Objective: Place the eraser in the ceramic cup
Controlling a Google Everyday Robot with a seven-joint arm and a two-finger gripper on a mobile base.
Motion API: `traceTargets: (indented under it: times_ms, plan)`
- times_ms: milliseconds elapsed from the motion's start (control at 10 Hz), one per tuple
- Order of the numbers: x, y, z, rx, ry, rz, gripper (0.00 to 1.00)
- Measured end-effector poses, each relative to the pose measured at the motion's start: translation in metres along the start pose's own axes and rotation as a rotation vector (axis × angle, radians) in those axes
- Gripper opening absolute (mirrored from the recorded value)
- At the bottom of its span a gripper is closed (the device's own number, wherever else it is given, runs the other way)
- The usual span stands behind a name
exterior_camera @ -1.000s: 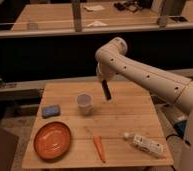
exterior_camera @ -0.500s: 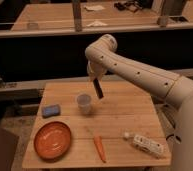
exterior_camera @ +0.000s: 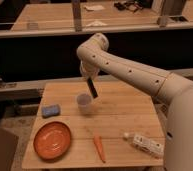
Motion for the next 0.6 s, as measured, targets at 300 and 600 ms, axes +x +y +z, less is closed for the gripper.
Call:
traceTargets:
  times_ms: [300, 600]
  plan:
    - [0.000, -0.005, 0.006, 0.000, -0.003, -0.018, 0.19]
    - [-0.001, -0.011, 0.012, 0.002, -0.004, -0.032, 0.19]
